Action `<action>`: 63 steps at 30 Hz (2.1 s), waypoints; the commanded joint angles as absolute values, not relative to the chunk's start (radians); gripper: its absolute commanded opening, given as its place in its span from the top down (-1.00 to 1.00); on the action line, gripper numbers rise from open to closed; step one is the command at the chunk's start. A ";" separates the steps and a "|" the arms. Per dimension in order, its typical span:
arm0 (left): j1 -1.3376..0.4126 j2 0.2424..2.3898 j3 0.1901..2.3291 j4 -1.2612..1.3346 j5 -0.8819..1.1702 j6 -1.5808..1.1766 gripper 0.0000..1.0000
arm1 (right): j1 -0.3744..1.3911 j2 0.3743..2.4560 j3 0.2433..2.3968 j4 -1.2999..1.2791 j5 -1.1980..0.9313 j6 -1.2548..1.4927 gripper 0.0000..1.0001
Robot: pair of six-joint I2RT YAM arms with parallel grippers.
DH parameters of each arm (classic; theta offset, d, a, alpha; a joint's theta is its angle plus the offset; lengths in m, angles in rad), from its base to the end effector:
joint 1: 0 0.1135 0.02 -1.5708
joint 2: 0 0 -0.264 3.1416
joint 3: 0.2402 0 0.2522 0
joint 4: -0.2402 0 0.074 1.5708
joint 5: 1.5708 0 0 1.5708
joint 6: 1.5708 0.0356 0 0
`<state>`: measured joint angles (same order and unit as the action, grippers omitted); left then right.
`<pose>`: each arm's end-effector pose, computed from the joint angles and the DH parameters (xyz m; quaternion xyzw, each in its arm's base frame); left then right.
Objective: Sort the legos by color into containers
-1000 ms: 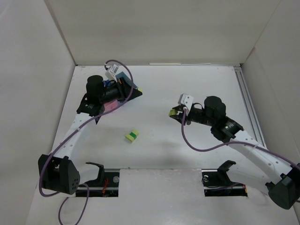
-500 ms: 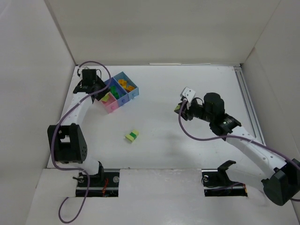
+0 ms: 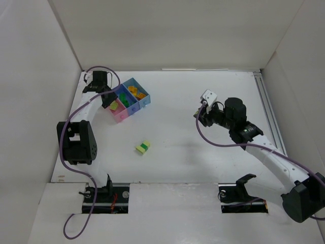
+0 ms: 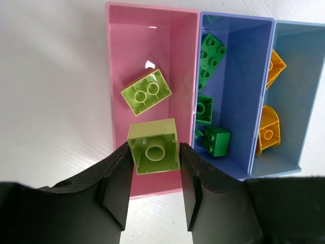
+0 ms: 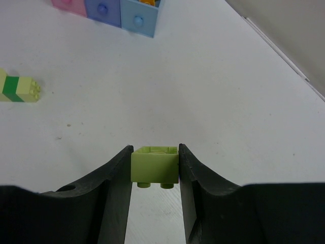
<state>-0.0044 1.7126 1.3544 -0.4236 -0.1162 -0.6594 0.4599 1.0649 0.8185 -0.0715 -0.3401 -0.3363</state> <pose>0.3854 0.0024 0.2681 -0.3176 0.8655 -0.0743 0.3802 0.2156 0.1200 0.3092 -0.4010 0.6975 0.1725 0.5682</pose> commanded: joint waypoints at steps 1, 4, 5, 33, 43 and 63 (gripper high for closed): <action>0.000 1.697 1.410 -0.443 -0.152 -0.666 1.00 | 0.445 1.065 0.864 -0.043 -0.347 -0.322 1.00; 0.000 1.697 1.410 -0.443 -0.152 -0.666 1.00 | 0.445 1.065 0.864 -0.043 -0.347 -0.322 1.00; 0.000 1.697 1.410 -0.443 -0.152 -0.666 1.00 | 0.445 1.065 0.864 -0.043 -0.347 -0.322 1.00; -0.009 1.516 1.333 -0.413 -0.042 -0.626 -0.94 | 0.445 1.058 0.873 -0.034 -0.400 -0.313 1.00; -0.040 1.232 1.086 -0.434 -0.069 -0.788 -1.00 | 0.575 1.381 1.107 0.066 -0.486 -0.299 1.00; -0.049 0.919 0.996 -0.649 -0.219 -0.931 -1.00 | 0.903 2.406 2.237 0.101 -0.284 -0.164 1.00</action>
<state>-0.0448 0.9245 1.0134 -0.6262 -0.2176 -0.9379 0.8772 2.3634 2.0884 0.0544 -0.4103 -0.2123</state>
